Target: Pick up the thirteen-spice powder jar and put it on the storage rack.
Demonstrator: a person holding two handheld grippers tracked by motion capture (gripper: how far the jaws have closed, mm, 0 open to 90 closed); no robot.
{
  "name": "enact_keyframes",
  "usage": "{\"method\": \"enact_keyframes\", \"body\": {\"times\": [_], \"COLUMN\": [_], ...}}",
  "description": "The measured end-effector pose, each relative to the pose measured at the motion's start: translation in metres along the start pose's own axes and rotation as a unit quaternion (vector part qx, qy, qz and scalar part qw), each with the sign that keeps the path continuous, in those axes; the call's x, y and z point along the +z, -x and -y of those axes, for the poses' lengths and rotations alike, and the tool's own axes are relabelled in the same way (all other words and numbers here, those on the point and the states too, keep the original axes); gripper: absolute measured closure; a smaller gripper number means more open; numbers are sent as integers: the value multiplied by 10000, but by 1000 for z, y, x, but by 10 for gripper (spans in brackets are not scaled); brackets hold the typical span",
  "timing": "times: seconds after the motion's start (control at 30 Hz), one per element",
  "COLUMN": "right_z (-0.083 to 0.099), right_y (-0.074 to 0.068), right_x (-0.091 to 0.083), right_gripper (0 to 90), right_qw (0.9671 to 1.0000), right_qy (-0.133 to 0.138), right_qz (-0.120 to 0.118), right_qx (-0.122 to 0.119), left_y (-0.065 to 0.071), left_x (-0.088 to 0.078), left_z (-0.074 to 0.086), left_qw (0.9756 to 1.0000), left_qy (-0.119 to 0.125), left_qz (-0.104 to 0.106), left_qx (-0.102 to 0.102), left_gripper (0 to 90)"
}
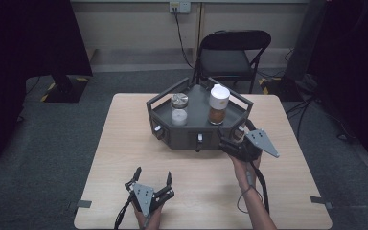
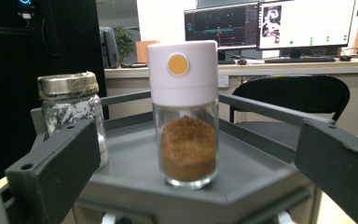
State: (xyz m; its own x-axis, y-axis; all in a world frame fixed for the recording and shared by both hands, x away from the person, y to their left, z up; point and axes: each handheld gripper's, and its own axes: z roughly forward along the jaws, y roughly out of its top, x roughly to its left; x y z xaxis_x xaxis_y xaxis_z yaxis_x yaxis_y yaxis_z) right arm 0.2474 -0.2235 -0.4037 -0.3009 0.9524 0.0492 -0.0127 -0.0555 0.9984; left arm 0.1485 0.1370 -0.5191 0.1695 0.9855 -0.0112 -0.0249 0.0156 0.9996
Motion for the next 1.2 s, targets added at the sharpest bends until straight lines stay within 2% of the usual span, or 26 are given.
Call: {"method": "enact_keyframes", "body": {"times": [0.17, 0.33, 0.67, 0.8, 1.03, 1.1, 1.17, 1.2], "right_z": [9, 21, 43, 51, 69, 74, 77, 79], "right_y": [-2, -8, -12, -8, -8, -10, -13, -13], "right_x": [-16, -29, -56, -67, -85, -87, -89, -90], "right_gripper": [0, 0, 0, 0, 0, 0, 0, 0], "right_qw": [10000, 9995, 9993, 9995, 9991, 9990, 9986, 9985], "right_qy": [18, 88, 93, 94, 62, 34, -38, -50], "right_qz": [-11, 53, 218, 286, 408, 449, 502, 522], "right_qx": [14, -288, -306, -58, 55, 13, -177, -175], "left_y": [0, 0, 0, 0, 0, 0, 0, 0], "left_x": [0, 0, 0, 0, 0, 0, 0, 0], "left_z": [0, 0, 0, 0, 0, 0, 0, 0], "left_qw": [10000, 10000, 10000, 10000, 10000, 10000, 10000, 10000], "left_qy": [2, 3, 5, 4, 4, 4, 5, 4], "left_qz": [2, 2, 1, 1, -5, -5, -5, -7], "left_qx": [-1, 0, 0, 0, 1, 0, 0, 0], "left_gripper": [1, 1, 1, 1, 1, 1, 1, 1]}}
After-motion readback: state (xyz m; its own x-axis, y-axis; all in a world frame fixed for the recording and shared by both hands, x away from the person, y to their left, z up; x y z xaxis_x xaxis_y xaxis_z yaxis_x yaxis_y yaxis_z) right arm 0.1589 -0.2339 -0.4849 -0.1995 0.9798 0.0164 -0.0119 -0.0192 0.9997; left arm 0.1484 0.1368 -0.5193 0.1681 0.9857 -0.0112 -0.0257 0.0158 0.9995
